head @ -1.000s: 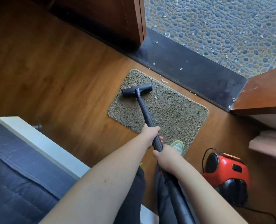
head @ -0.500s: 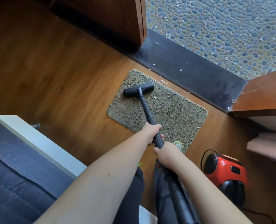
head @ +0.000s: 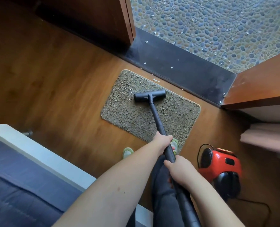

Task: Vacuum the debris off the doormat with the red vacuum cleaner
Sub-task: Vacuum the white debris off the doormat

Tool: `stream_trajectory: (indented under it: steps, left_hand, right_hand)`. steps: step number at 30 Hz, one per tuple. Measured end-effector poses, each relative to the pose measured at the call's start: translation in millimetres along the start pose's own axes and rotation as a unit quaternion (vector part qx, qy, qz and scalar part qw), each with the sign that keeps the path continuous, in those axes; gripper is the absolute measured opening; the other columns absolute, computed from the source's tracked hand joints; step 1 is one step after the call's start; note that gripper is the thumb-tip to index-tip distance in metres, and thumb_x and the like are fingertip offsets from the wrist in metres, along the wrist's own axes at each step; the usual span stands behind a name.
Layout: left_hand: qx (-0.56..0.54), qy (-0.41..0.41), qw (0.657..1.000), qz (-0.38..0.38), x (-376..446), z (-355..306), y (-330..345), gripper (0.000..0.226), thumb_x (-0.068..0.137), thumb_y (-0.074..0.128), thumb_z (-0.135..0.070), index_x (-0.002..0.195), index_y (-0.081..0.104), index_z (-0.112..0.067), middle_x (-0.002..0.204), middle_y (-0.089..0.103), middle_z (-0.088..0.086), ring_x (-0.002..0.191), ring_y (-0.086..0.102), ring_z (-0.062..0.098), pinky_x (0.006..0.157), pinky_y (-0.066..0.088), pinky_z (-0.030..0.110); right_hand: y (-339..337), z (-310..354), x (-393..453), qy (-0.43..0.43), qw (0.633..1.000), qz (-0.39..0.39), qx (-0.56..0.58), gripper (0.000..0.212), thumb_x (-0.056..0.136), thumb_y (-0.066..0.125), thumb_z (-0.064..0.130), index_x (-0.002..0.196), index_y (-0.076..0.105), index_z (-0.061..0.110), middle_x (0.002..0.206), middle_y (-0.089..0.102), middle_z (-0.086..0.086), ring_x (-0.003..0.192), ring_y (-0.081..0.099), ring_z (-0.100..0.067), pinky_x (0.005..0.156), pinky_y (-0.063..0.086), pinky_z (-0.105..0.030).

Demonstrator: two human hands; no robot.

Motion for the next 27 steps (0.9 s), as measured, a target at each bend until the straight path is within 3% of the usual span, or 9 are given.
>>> stream_trajectory:
  steps: [7,9,14,20,23,25,27]
  left_hand:
    - [-0.005,-0.007,1.000,-0.004,-10,15,1,0.052,0.088,0.066,-0.013,0.132,0.039,-0.010,0.123,0.055,0.021,0.041,0.062,0.018,0.046,0.054,0.031]
    - [-0.006,-0.007,1.000,-0.010,-12,14,-5,0.047,0.089,0.064,-0.012,0.129,0.041,-0.009,0.119,0.056,0.020,0.038,0.061,0.015,0.044,0.054,0.029]
    - [-0.007,0.001,1.000,-0.028,-5,0,-31,0.040,0.089,0.059,-0.011,0.125,0.042,-0.010,0.110,0.059,0.018,0.049,0.063,0.019,0.048,0.055,0.030]
    - [-0.038,0.012,0.998,-0.039,7,-24,-66,0.033,0.090,0.055,-0.009,0.120,0.042,-0.008,0.085,0.056,0.015,0.054,0.060,0.021,0.053,0.054,0.031]
    - [-0.049,0.009,0.998,-0.043,14,-36,-78,0.037,0.091,0.053,-0.006,0.126,0.040,-0.005,0.080,0.056,0.018,0.056,0.058,0.022,0.041,0.050,0.025]
    - [-0.043,0.004,0.998,-0.045,17,-45,-84,0.039,0.092,0.054,-0.007,0.129,0.040,-0.005,0.075,0.058,0.017,0.055,0.058,0.022,0.042,0.050,0.026]
    - [-0.031,-0.002,0.998,-0.045,18,-51,-88,0.039,0.092,0.054,-0.009,0.128,0.041,-0.007,0.072,0.060,0.015,0.055,0.058,0.022,0.048,0.051,0.029]
  right_hand:
    - [10,-14,-5,0.015,0.999,0.019,0.039,0.016,0.092,0.050,0.028,0.088,0.045,0.013,0.088,0.065,-0.017,0.051,0.066,-0.025,0.058,0.060,-0.041]
    - [12,-9,-5,0.015,0.999,0.026,0.027,0.018,0.093,0.049,0.029,0.095,0.047,0.011,0.090,0.067,-0.017,0.050,0.066,-0.023,0.057,0.059,-0.037]
    - [16,16,4,-0.006,0.999,0.032,-0.032,0.031,0.088,0.049,0.035,0.103,0.053,0.009,0.100,0.069,-0.020,0.085,0.069,-0.035,0.079,0.058,-0.042]
    - [23,61,20,-0.035,0.992,0.035,-0.112,0.035,0.096,0.047,0.029,0.119,0.053,0.003,0.114,0.065,-0.017,0.092,0.064,-0.031,0.070,0.043,-0.026]
    - [22,81,28,-0.035,0.992,0.040,-0.117,0.032,0.097,0.046,0.024,0.118,0.054,0.001,0.107,0.067,-0.015,0.088,0.068,-0.030,0.068,0.046,-0.025]
    - [22,91,32,-0.036,0.994,0.049,-0.088,0.021,0.096,0.045,0.020,0.105,0.051,0.002,0.088,0.067,-0.013,0.085,0.071,-0.033,0.073,0.057,-0.033]
    - [23,97,36,-0.040,0.995,0.051,-0.078,0.015,0.096,0.045,0.018,0.099,0.047,0.004,0.085,0.066,-0.012,0.084,0.073,-0.034,0.077,0.060,-0.041]
Point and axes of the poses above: each hand's wrist, its own x-axis towards the middle knuckle, its own y-axis out of the palm, z = x × y, the point moved 1 cm from there along x, towards the middle knuckle
